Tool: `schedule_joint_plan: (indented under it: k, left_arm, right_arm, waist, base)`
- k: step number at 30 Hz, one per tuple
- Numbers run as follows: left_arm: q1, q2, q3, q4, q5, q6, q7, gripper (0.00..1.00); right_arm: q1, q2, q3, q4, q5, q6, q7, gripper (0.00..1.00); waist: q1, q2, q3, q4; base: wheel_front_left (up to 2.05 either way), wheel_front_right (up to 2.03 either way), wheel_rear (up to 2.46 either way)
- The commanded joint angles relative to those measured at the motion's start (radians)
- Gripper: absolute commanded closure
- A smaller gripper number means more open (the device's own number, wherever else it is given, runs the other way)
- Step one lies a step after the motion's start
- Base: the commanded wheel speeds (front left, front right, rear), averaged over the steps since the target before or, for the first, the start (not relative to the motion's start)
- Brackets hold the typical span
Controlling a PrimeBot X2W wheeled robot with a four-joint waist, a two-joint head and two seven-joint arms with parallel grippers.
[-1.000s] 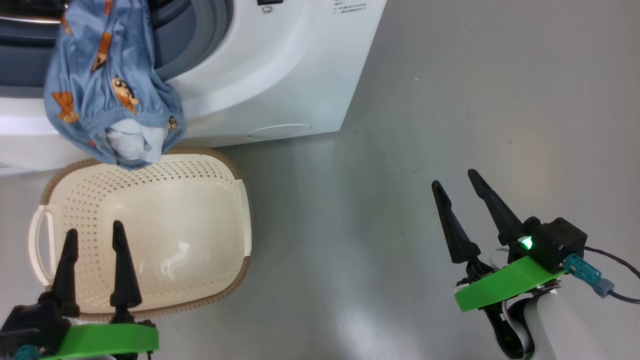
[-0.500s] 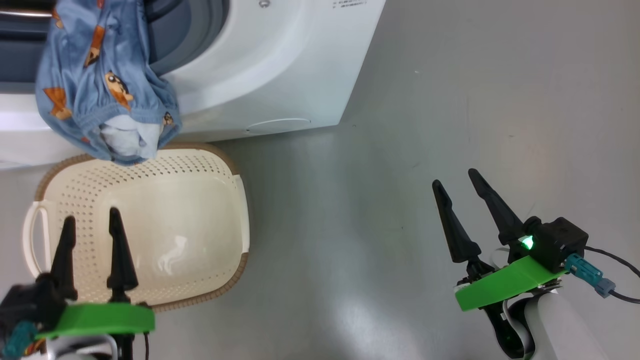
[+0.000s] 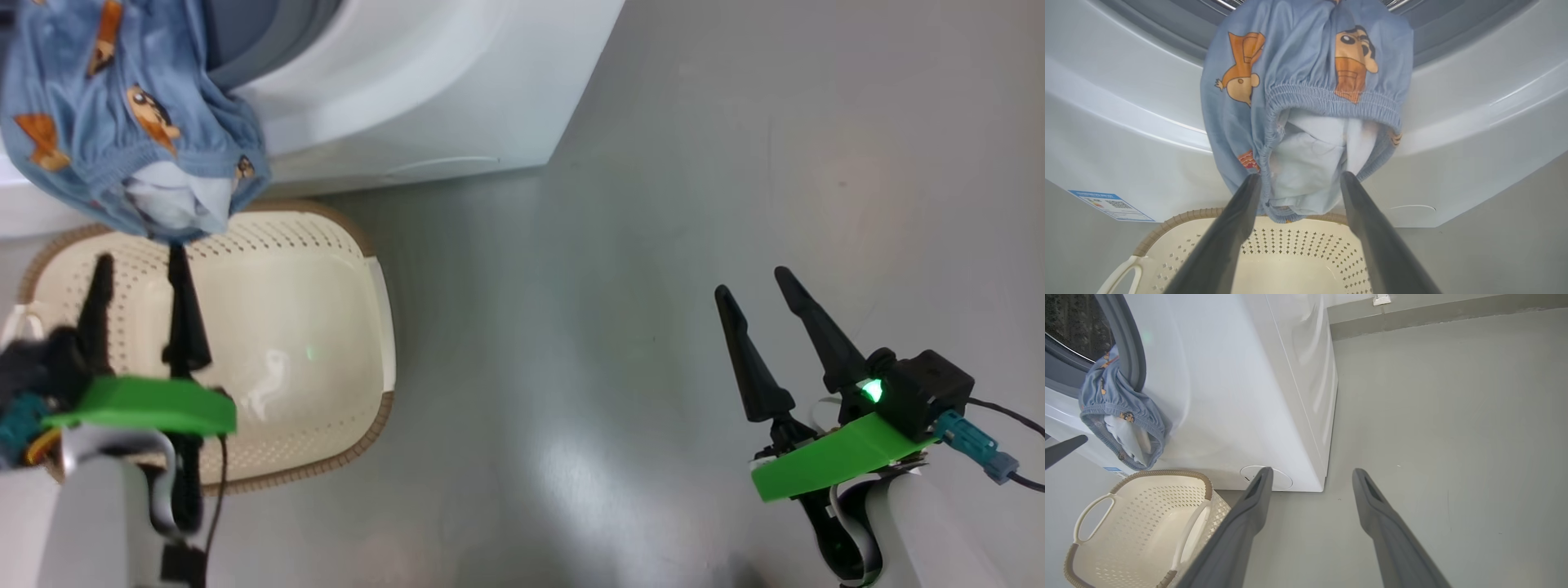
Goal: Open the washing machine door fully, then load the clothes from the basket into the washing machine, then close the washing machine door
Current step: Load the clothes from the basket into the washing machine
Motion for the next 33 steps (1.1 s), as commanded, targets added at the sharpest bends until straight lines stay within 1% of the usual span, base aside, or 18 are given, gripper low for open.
schedule_joint_plan:
  k: [1,5,10,18,22,26,27,28,29,31,33]
  left_arm:
    - [-0.024,0.034,0.041,0.005,0.017,-0.005,-0.005,0.00]
    - [-0.100,0.042,0.065,0.071,0.018,-0.018,-0.005,0.00]
    - [-0.154,0.040,0.043,0.120,0.036,-0.035,-0.005,0.00]
    - [-0.232,0.048,0.039,0.135,0.013,-0.051,-0.005,0.00]
    - [-0.277,0.052,0.030,0.147,-0.013,-0.053,-0.005,0.00]
    - [-0.312,0.061,0.011,0.161,-0.074,-0.053,-0.005,0.00]
    - [-0.319,0.065,0.011,0.166,-0.091,-0.053,-0.005,0.22]
    - [-0.327,0.068,0.013,0.171,-0.114,-0.053,-0.005,0.70]
    - [-0.335,0.075,0.013,0.172,-0.130,-0.053,-0.005,0.98]
    - [-0.343,0.080,0.017,0.169,-0.159,-0.053,-0.005,1.00]
    - [-0.340,0.092,0.011,0.158,-0.159,-0.054,-0.005,1.00]
  right_arm:
    - [0.015,-0.005,0.015,-0.027,-0.002,0.003,-0.005,0.00]
    - [0.010,-0.007,0.008,-0.038,-0.006,0.003,-0.005,0.00]
    - [0.008,-0.006,-0.002,-0.050,-0.010,0.003,-0.005,0.00]
    - [-0.002,0.004,0.000,-0.058,-0.017,0.003,-0.005,0.00]
    - [-0.008,0.009,0.003,-0.056,-0.016,0.003,-0.005,0.00]
    - [-0.012,0.012,0.007,-0.050,-0.015,0.003,-0.005,0.00]
    - [-0.014,0.013,0.007,-0.048,-0.014,0.003,-0.005,0.00]
    - [-0.015,0.014,0.007,-0.046,-0.013,0.003,-0.005,0.00]
    - [-0.016,0.014,0.008,-0.044,-0.013,0.003,-0.005,0.00]
    - [-0.018,0.016,0.008,-0.038,-0.011,0.003,-0.005,0.00]
    - [-0.018,0.017,0.009,-0.033,-0.009,0.003,-0.005,0.00]
  waist:
    - [0.0000,0.0000,0.033,0.002]
    - [0.0000,0.0000,0.072,0.003]
    - [0.0000,0.0000,0.113,0.005]
    - [0.0000,0.0000,0.150,0.003]
    - [0.0000,0.0000,0.161,-0.002]
    - [0.0000,0.0000,0.164,-0.007]
    - [0.0000,0.0000,0.163,-0.009]
    - [0.0000,0.0000,0.162,-0.011]
    - [0.0000,0.0000,0.160,-0.013]
    - [0.0000,0.0000,0.154,-0.015]
    - [0.0000,0.0000,0.143,-0.016]
  base:
    - [0.00,0.00,0.00]
    - [0.00,0.00,0.00]
    - [0.00,0.00,0.00]
    - [0.00,0.00,0.00]
    - [0.00,0.00,0.00]
    - [0.00,0.00,0.00]
    - [0.00,0.00,0.00]
    - [0.00,0.00,0.00]
    - [0.00,0.00,0.00]
    - [0.00,0.00,0.00]
    - [0.00,0.00,0.00]
